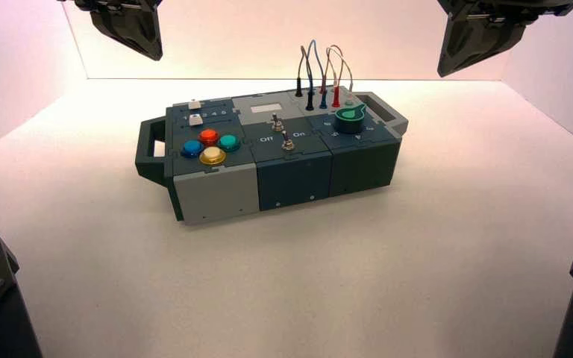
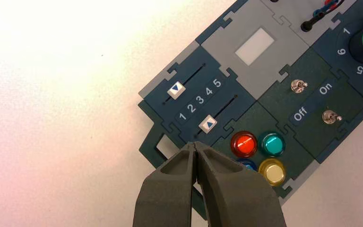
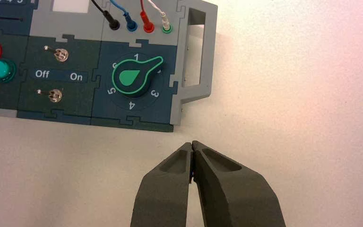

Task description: Open both grippers.

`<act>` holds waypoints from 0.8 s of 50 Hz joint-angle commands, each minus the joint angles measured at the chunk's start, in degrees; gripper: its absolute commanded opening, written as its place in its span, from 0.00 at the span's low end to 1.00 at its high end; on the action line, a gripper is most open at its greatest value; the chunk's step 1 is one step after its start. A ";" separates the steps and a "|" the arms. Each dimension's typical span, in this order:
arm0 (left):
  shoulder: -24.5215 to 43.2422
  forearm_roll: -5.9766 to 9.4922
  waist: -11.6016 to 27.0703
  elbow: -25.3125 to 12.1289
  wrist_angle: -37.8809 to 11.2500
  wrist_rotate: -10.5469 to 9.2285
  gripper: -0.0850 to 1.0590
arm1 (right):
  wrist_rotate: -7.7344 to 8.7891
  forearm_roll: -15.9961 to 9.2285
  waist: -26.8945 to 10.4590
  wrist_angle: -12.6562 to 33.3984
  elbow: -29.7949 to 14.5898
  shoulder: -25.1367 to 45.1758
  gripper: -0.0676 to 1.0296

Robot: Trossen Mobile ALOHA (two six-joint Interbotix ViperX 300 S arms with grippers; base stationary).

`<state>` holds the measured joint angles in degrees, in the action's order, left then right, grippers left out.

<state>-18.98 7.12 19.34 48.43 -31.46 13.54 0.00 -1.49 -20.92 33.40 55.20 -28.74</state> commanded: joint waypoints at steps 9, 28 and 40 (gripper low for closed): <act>0.53 0.00 0.00 -2.11 -0.70 0.18 0.05 | 0.09 0.53 -0.09 -0.62 -1.58 -0.35 0.04; 1.32 0.00 0.00 -2.72 0.62 0.18 0.97 | 1.23 1.49 -0.18 -0.97 -3.60 -2.55 0.97; 0.26 0.00 0.18 -2.72 0.88 0.53 0.97 | 0.70 1.58 -0.09 -2.20 -3.08 -5.45 0.97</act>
<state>-17.40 7.12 19.34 47.11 -31.20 13.71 0.88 0.09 -20.92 31.99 53.26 -33.05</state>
